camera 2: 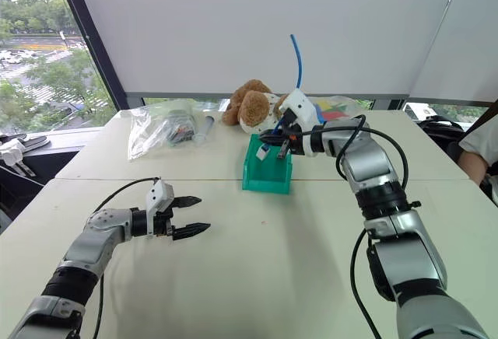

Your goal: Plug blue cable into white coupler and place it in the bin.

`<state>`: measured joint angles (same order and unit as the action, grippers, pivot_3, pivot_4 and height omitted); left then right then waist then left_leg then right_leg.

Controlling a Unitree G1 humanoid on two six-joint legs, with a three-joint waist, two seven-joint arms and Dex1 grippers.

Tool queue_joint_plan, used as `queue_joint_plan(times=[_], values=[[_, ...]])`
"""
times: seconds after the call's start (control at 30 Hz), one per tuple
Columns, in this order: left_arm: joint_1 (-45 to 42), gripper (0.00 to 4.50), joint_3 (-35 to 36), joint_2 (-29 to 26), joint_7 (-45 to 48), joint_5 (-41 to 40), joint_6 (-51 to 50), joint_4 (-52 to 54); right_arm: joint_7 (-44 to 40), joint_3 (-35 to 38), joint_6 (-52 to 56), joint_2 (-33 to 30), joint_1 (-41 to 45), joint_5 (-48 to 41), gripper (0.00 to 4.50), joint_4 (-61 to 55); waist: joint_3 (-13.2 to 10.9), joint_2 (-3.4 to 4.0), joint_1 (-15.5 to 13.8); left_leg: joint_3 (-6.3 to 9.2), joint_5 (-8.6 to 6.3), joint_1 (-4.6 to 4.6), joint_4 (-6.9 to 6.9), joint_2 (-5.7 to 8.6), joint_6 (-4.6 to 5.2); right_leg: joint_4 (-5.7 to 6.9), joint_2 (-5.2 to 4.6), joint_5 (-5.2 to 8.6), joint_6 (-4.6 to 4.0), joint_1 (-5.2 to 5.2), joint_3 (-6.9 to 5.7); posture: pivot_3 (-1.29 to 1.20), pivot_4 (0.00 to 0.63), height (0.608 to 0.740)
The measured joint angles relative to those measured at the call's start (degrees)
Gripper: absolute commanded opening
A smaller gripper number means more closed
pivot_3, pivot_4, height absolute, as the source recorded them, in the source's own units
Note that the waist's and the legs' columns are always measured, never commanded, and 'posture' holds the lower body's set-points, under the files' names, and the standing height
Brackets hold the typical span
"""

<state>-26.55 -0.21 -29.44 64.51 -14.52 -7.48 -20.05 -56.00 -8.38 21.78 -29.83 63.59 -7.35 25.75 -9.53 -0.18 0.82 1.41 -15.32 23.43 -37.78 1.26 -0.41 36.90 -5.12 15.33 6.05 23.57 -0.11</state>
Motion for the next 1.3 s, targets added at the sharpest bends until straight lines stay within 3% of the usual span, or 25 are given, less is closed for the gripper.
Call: queue_joint_plan(times=[0.17,0.27,0.5,0.73,1.0,1.1,1.2,1.3], values=[[2.35,4.45,0.54,0.44,-3.38,-0.96,-2.05,4.03,7.08,-1.24,-10.09,4.78,6.59,6.09,0.0,23.47,-0.02,0.01,0.21,-0.06,0.08,0.0,0.19,0.03,-0.13,0.01,-0.03,-0.01,-0.01,0.12,0.01,0.0,0.15,0.74],[2.61,4.5,1.19,0.52,-4.98,-1.25,-2.31,5.62,10.91,-0.68,-13.29,8.42,9.91,7.45,0.91,35.4,-0.02,0.01,0.37,-0.09,0.24,0.0,0.5,0.03,-0.38,0.05,-0.02,-0.02,-0.03,0.3,0.01,0.0,0.15,0.74],[3.35,4.5,2.21,0.33,-6.7,-3.42,-4.98,7.5,15.24,1.98,-15.59,9.72,12.29,8.45,4.44,46.02,-0.05,0.06,0.37,-0.13,0.32,0.11,0.69,0.02,-0.51,0.19,0.03,-0.02,-0.03,0.59,0.03,0.0,0.15,0.74],[3.41,4.5,3.43,-0.88,-7.22,-5.42,-7.51,9.24,19.49,7.14,-14.55,3.01,16.61,8.15,4.44,46.04,-0.05,0.06,0.21,-0.16,0.34,0.1,0.67,0.02,-0.53,0.18,0.1,-0.02,-0.03,0.56,0.04,0.0,0.15,0.74],[1.78,4.5,2.89,-0.59,-7.18,-5.47,-8.11,8.88,15.96,8.41,-12.4,-1.31,13.34,8.16,4.44,42.17,-0.06,0.07,0.68,-0.31,0.34,0.1,0.65,0.01,-0.51,0.22,0.13,-0.02,-0.03,0.6,0.05,0.0,0.15,0.74],[1.68,4.5,3.17,-1.36,-7.1,-5.59,-8.39,8.99,8.1,10.75,-5.92,-6.3,4.97,3.74,4.44,28.14,-0.06,0.06,0.05,-0.34,0.29,0.12,0.61,0.0,-0.41,0.19,0.12,-0.02,-0.02,0.55,0.05,0.0,0.15,0.74],[2.52,4.5,3.6,-2.59,-7.09,-6.18,-9.43,9.95,-1.15,13.98,5.67,-10.56,-11.3,-6.46,4.44,0.73,-0.06,0.07,-0.19,-0.28,0.23,0.16,0.63,-0.02,-0.32,0.17,0.14,-0.02,-0.01,0.54,0.0,0.0,0.15,0.74],[3.27,4.5,4.11,-3.45,-7.24,-7.61,-11.71,13.08,-2.75,17.45,19.33,-13.19,-23.46,-16.83,4.44,-22.85,-0.1,0.13,0.07,-0.31,0.23,0.15,0.59,-0.05,-0.3,0.16,0.12,-0.02,-0.01,0.58,0.03,0.0,0.15,0.74]])
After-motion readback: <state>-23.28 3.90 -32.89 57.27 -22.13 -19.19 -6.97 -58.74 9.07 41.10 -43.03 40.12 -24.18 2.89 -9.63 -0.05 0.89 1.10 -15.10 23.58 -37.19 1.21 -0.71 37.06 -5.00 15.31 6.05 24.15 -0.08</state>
